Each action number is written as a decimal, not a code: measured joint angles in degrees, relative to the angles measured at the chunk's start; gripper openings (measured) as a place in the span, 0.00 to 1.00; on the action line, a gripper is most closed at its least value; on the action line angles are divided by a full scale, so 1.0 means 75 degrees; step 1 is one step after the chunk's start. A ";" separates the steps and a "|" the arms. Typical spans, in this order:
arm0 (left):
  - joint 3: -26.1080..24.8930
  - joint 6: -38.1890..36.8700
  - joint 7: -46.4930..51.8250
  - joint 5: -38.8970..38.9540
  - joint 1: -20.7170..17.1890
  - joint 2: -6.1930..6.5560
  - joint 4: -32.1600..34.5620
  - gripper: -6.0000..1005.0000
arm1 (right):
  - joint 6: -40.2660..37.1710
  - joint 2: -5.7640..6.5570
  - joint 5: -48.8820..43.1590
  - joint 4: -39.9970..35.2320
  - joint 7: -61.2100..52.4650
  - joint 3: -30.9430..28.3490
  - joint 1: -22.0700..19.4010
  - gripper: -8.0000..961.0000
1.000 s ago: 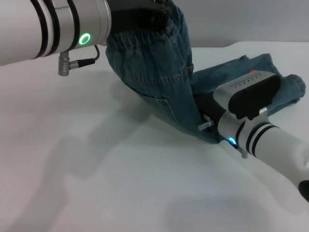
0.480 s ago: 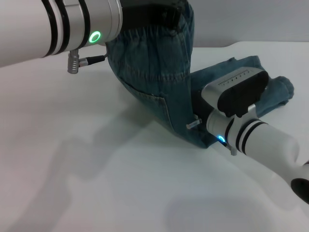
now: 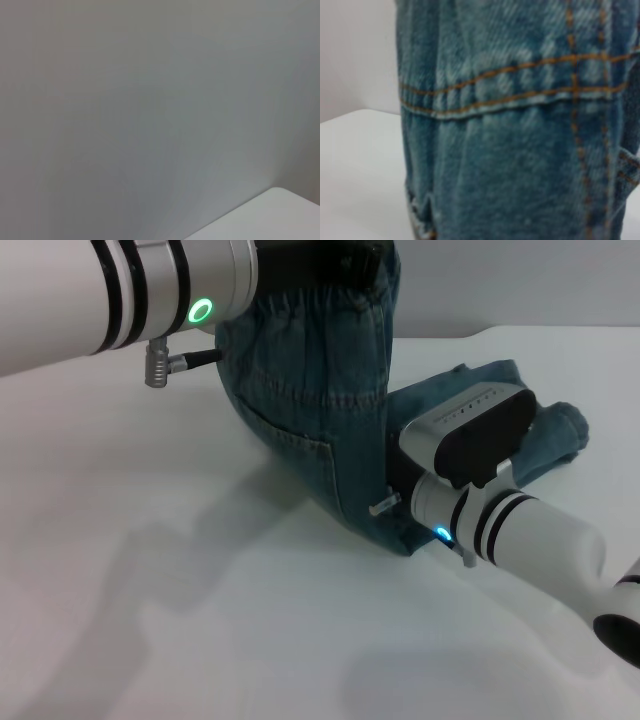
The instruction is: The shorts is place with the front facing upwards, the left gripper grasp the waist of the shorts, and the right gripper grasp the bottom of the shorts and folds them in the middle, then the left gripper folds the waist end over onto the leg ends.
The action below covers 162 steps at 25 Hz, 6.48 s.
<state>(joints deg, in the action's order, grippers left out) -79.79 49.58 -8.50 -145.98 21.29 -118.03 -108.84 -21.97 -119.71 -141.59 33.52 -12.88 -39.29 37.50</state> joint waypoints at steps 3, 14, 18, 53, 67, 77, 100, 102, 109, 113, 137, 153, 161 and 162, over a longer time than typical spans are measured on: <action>0.0019 -0.0017 -0.0001 0.0001 0.0050 0.0000 0.0034 0.06 | -0.0059 0.0000 0.0000 0.0004 -0.0129 0.0168 0.0041 0.01; 0.0095 -0.0113 -0.0004 -0.0001 0.0248 -0.0012 0.0162 0.06 | -0.0153 -0.0012 0.0000 0.0066 -0.0206 0.0403 0.0131 0.01; 0.0097 -0.0129 -0.0003 -0.0001 0.0367 -0.0013 0.0286 0.06 | -0.0155 -0.0012 -0.0001 0.0156 -0.0229 0.0523 0.0134 0.01; 0.0187 -0.0225 -0.0012 -0.0001 0.0448 -0.0011 0.0569 0.06 | -0.0771 0.0040 -0.0002 -0.1041 -0.0128 -0.1009 -0.0434 0.01; 0.0280 -0.0249 -0.0083 0.0023 0.0383 -0.0024 0.0644 0.09 | -0.2112 0.0153 -0.0042 -0.1514 0.1491 -0.4035 -0.1787 0.01; 0.0335 -0.0287 -0.0086 0.0079 0.0400 -0.0024 0.0651 0.11 | -0.1076 0.0098 -0.0089 -0.1308 0.1460 -0.3216 -0.1228 0.01; 0.0727 -0.0802 -0.0235 0.0041 0.0303 -0.0016 0.0719 0.15 | -0.0824 0.0083 -0.0023 -0.1139 0.1454 -0.3160 -0.1217 0.01; 0.0827 -0.1087 -0.0345 0.0041 0.0177 -0.0020 0.0723 0.16 | -0.1258 0.0098 -0.0018 -0.1123 0.1506 -0.3577 -0.1457 0.01; 0.0950 -0.1342 -0.0404 0.0026 0.0068 -0.0016 0.0760 0.28 | -0.1625 0.0267 -0.0088 -0.0201 0.2383 -0.5169 -0.2619 0.01; 0.1060 -0.1929 -0.0567 0.0014 -0.0237 -0.0013 0.0768 0.36 | -0.1952 0.0104 -0.0088 0.0337 0.3193 -0.5818 -0.3273 0.01; 0.1415 -0.4018 -0.1049 0.0020 -0.1046 -0.0007 0.1568 0.86 | -0.2327 0.0124 -0.0201 0.0852 0.3281 -0.5345 -0.3788 0.01; 0.2278 -0.9525 -0.1114 0.0054 -0.1288 -0.0037 0.4776 0.85 | -0.3142 0.0103 -0.0200 0.0675 0.3236 -0.4365 -0.3817 0.01; 0.2631 -1.1566 0.0032 0.0083 -0.0601 -0.0053 0.7433 0.85 | -0.4489 0.0107 -0.0177 0.0160 0.2624 -0.3392 -0.3792 0.01; 0.2631 -1.1566 0.0032 0.0083 -0.0601 -0.0053 0.7433 0.85 | -0.4560 0.0107 -0.0177 0.0103 0.2551 -0.3349 -0.3788 0.01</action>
<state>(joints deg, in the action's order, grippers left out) -60.06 -37.17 -8.26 -145.36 16.79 -118.43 -53.10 -56.17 -118.91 -142.91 34.30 6.25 -64.41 9.09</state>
